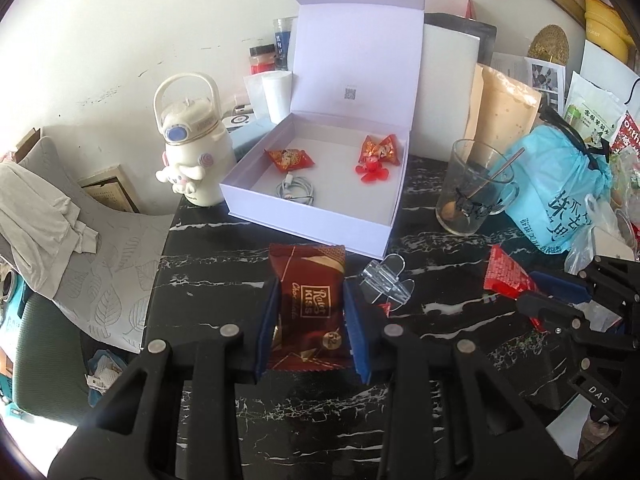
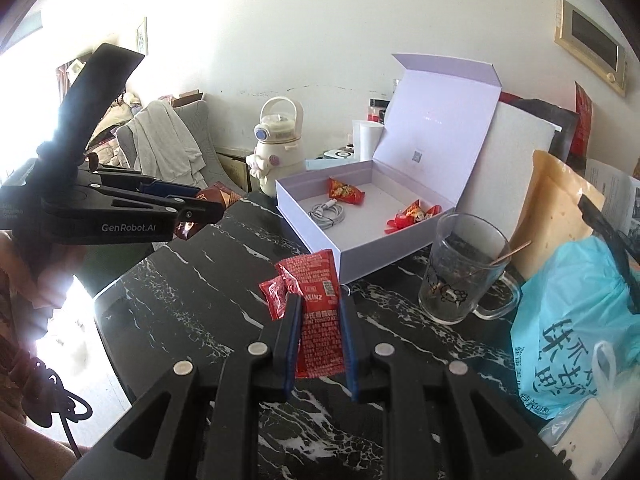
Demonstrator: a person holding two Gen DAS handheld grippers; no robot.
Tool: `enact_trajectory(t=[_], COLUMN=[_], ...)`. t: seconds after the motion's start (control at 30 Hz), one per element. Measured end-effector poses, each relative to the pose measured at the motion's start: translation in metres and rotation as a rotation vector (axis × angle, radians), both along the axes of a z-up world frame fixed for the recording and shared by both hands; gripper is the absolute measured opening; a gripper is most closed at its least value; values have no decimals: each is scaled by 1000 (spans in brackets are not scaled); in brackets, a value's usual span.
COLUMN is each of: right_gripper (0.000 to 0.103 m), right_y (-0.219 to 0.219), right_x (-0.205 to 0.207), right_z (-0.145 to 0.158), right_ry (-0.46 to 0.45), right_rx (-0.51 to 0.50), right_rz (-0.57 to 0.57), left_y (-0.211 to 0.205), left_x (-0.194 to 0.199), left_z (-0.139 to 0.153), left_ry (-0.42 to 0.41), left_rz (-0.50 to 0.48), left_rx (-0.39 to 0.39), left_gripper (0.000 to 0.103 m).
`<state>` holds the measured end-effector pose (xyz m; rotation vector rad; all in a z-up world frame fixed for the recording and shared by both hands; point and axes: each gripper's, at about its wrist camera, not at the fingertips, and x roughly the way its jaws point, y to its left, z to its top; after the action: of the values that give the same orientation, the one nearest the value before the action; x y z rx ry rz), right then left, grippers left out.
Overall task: Organize objects
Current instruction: 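Carry the chocolate packet with left tool while right carries ketchup sachet toward box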
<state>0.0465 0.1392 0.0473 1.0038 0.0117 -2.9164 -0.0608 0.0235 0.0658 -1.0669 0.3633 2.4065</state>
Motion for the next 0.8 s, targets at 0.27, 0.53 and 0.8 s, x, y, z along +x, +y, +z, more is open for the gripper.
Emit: enact_trajectory(t=[0.27, 0.53, 0.8], right_gripper=[18, 18, 18], right_y=[-5, 1, 12], right_x=[5, -9, -40], right_z=[16, 19, 22], right_ry=[26, 25, 21], right_rx=[17, 15, 13], right_rz=[4, -4, 0], left_y=[0, 5, 13], left_x=[8, 2, -21], left_z=[17, 19, 15], left_ry=[17, 20, 8], left_rz=[-2, -1, -4], left_rx=[14, 11, 13], left_gripper=[31, 31, 31])
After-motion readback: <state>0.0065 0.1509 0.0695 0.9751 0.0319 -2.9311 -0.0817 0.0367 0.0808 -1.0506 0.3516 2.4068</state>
